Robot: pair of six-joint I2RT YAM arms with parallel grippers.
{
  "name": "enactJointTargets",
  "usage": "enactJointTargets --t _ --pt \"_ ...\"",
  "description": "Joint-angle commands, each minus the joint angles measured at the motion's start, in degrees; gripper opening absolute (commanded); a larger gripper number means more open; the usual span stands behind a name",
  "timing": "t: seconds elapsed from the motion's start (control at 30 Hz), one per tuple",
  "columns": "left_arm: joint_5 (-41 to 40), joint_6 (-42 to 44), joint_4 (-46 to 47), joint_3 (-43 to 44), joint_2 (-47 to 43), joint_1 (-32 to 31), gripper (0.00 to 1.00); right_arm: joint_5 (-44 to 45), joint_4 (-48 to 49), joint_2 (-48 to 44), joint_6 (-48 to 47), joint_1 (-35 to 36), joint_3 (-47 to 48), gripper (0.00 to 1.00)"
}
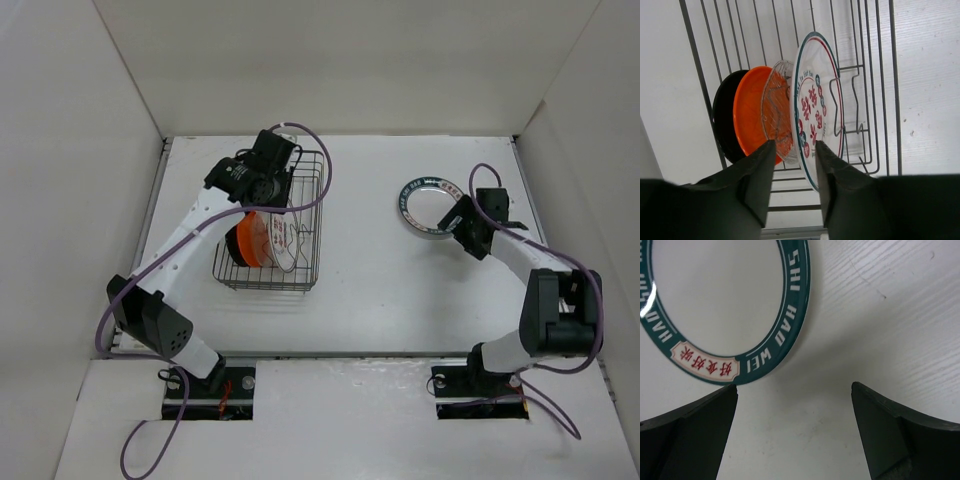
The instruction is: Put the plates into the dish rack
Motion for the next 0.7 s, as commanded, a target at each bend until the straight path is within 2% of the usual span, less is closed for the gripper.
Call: enactJointTargets --t 0.0,0.1,0.13,0.17,0.2,0.27,0.3,0.43,0.67 --pt "-0.6 2.7 1.4 1.3 -3.6 0.0 0.38 -0.7 4.1 4.0 0.7 -1.3 3.5 1.0" --pt "-1.2 3.5 1.9 3.8 -5.5 0.0 0.7 -0.7 4.8 9.5 1.3 -2.4 6.1 1.0" --pt "-1.2 4.0 1.9 4.3 -5.5 0.0 0.8 -1.8 4.8 11.0 1.3 -3.3 6.7 0.97" --pt "-1.2 4.0 1.9 4.3 -6.4 0.0 0.93 -2.8 5.4 12.5 1.3 -3.3 7.3 0.9" --pt "-1.2 4.5 1.9 5.2 -6.4 0.0 0.99 -4.0 4.7 14.4 2.6 -4.1 8.4 0.85" --pt "-1.2 4.5 2.5 6.1 -7.2 0.0 0.99 -3.2 4.7 14.4 3.3 -4.1 8.4 0.84" --pt "-1.2 5.1 2.5 6.9 -7.7 0.0 0.99 -3.2 4.7 14.9 3.9 -4.1 9.3 0.76" --pt "-1.2 5.7 2.5 8.3 -7.7 0.0 0.99 -3.2 1.1 17.4 5.0 -4.6 12.5 0.56" --pt "0.6 5.7 2.5 9.4 -6.5 0.0 0.99 -3.9 -2.7 19.4 8.5 -5.7 15.5 0.0"
